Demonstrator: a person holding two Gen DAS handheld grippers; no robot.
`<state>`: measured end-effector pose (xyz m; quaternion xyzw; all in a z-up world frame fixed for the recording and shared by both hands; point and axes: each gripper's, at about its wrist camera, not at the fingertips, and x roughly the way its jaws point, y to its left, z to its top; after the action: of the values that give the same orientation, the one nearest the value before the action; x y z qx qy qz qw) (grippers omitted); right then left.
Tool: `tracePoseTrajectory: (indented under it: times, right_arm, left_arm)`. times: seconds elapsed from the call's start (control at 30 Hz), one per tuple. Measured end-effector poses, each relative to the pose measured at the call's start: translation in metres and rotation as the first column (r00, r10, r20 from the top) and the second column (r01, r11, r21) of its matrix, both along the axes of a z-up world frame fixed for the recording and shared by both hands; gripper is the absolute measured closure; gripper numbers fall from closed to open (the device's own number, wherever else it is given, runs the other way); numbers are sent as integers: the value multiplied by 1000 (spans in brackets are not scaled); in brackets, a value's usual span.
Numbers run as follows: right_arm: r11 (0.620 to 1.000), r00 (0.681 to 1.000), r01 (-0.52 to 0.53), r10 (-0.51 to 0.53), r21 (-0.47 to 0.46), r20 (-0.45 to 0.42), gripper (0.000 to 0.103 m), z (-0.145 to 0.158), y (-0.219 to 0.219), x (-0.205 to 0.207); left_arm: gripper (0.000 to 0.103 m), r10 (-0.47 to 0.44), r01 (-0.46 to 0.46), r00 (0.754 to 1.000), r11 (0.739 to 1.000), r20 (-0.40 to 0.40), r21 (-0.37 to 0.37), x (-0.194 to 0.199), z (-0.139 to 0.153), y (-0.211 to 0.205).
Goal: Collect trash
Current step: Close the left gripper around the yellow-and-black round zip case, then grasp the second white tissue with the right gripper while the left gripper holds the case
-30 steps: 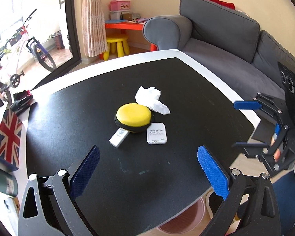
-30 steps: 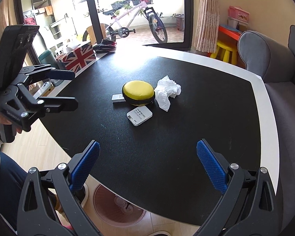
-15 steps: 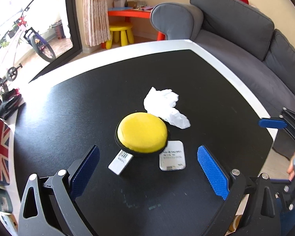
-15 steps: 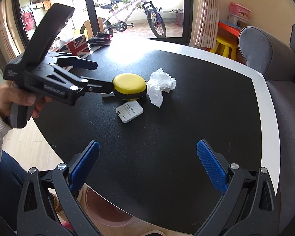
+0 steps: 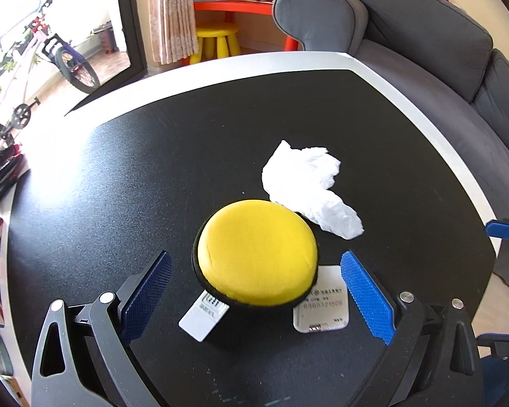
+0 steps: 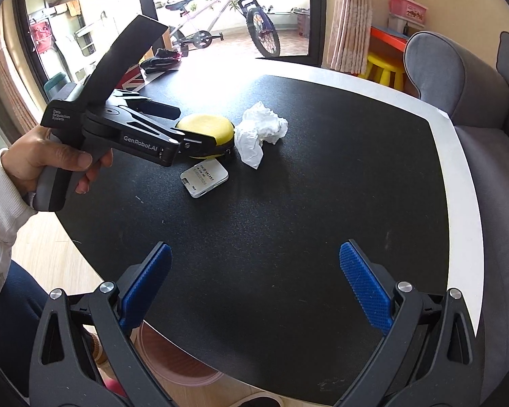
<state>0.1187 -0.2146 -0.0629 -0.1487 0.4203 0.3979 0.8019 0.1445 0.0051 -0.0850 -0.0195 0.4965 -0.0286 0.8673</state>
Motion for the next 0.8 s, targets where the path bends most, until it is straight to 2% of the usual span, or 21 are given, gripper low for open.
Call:
tracePoseTrajectory:
  times: [0.33,0.37,0.43,0.8]
  right_arm:
    - [1000,1000,6,-6,3,-10,5,-4,-4,4]
    - [1000,1000,7,-7,5,-12,5,-4,-5,4]
    - [1000,1000,7,-6,6,-12,5,-4,-5,5]
    - [1000,1000,16,-15,14,-20,5,-3,-4,8]
  left_arm:
    - [8,5,-5,1000,1000,-2,15,4,-9,-1]
    - [9,7,-7,1000,1000,3,20,3,-8,-1]
    - [24,6,-6,1000,1000,-5,11,3,-9,-1]
    - [26,12,-13,1000,999,23,31,-5,1,0]
